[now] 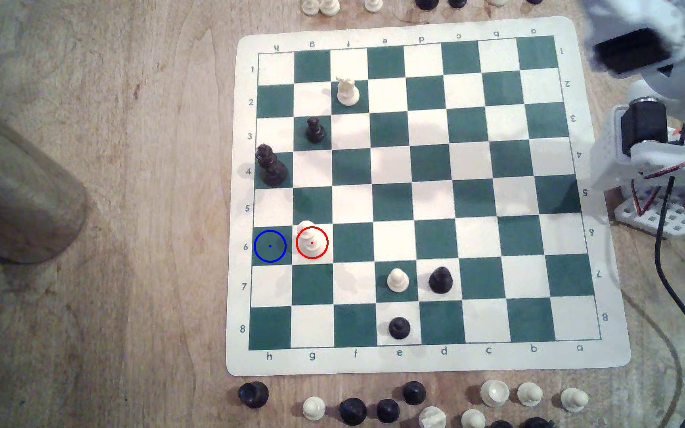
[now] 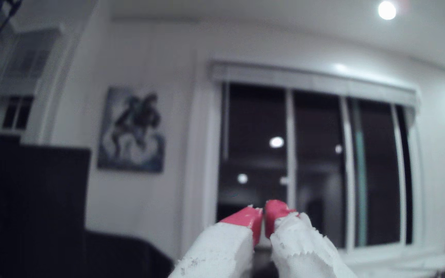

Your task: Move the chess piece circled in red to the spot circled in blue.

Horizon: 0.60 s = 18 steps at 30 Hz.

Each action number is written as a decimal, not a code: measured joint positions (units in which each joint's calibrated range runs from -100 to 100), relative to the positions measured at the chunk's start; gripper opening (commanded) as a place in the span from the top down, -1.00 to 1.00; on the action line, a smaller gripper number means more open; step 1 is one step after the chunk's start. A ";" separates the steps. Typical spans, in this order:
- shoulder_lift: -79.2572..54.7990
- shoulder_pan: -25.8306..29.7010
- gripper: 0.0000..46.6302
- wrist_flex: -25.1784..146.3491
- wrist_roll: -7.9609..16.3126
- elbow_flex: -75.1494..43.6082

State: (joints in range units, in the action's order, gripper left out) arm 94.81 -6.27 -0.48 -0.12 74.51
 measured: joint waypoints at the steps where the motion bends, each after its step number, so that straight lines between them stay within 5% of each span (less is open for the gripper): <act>1: -0.59 -0.15 0.99 3.90 0.00 -1.63; 7: -9.64 0.44 0.99 29.00 0.20 -12.29; 15: -20.95 3.69 0.99 40.24 0.34 -16.81; 18: -27.31 4.87 0.81 45.34 0.59 -19.97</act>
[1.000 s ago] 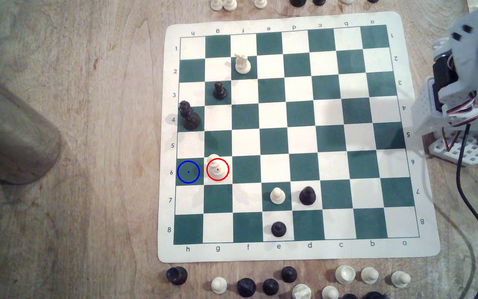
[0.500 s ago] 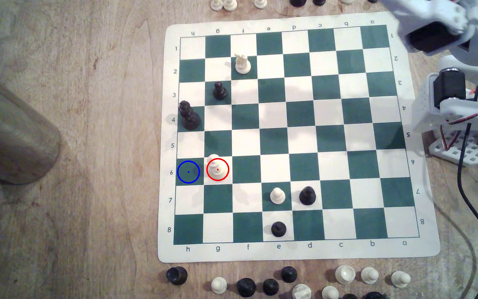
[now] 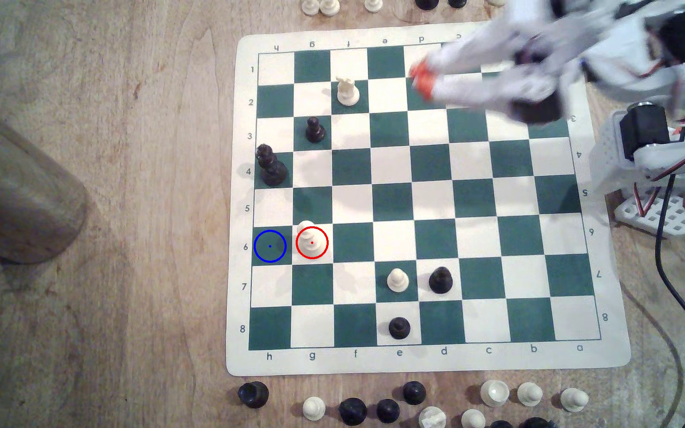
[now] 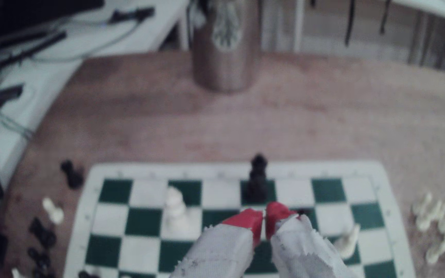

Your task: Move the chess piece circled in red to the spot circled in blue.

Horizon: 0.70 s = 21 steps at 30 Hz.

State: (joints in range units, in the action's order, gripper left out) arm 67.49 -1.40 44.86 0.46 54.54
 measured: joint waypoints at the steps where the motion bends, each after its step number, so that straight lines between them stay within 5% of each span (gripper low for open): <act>1: -3.77 -0.07 0.76 3.27 0.10 -1.90; 21: -38.21 4.28 0.66 3.11 2.30 -18.89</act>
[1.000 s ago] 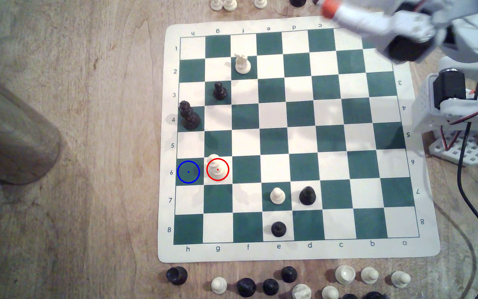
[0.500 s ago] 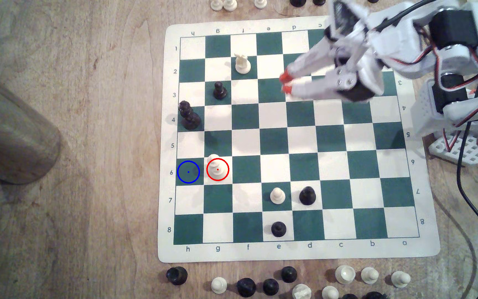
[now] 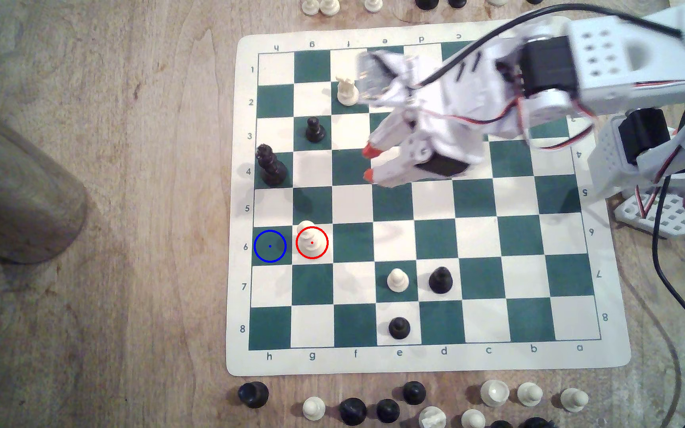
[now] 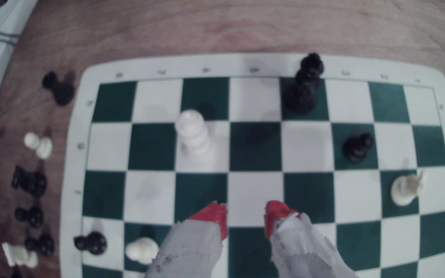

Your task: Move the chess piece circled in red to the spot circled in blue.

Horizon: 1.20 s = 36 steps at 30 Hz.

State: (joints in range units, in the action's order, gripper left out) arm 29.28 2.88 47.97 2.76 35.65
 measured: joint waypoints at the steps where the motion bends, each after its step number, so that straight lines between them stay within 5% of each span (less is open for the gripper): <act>1: -1.34 0.00 0.64 0.00 0.00 -0.81; 2: -3.02 0.00 0.40 0.00 0.00 -1.99; 6: -9.05 0.88 0.34 1.20 0.63 -6.33; 10: -11.73 2.14 0.03 1.43 0.88 -7.05; 21: -20.03 1.92 -0.16 -3.59 0.88 -11.75; 36: -31.34 2.14 0.08 -9.64 2.20 -18.26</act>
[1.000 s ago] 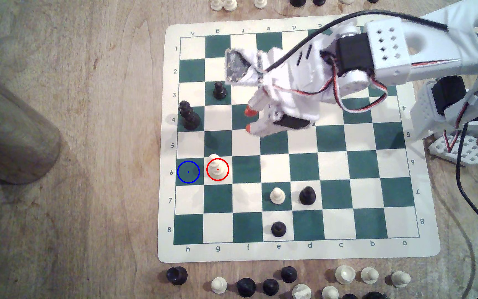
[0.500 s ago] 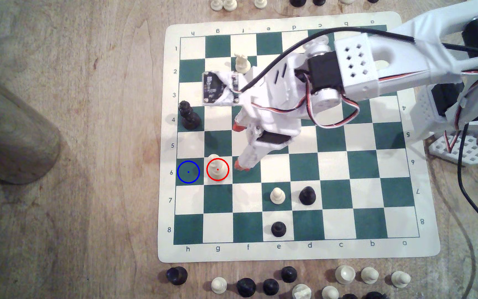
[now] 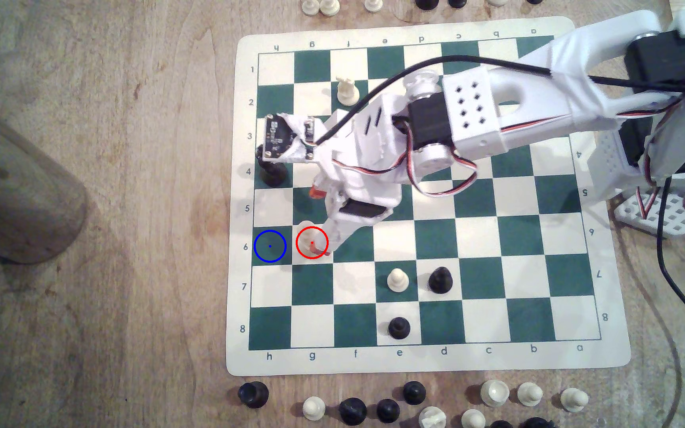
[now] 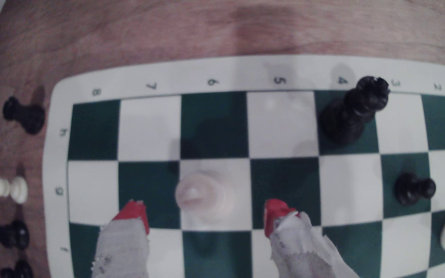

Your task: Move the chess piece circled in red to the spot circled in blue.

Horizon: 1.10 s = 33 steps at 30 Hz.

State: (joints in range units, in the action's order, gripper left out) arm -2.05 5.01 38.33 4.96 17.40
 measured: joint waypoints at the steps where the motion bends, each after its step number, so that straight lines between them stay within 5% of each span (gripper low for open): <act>1: -0.59 0.15 0.08 0.00 0.20 -0.72; 27: -7.29 1.55 0.30 0.00 1.03 -6.51; 33: -7.37 2.06 0.63 0.00 1.22 -6.51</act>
State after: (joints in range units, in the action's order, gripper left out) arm -9.43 7.08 38.33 6.18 10.89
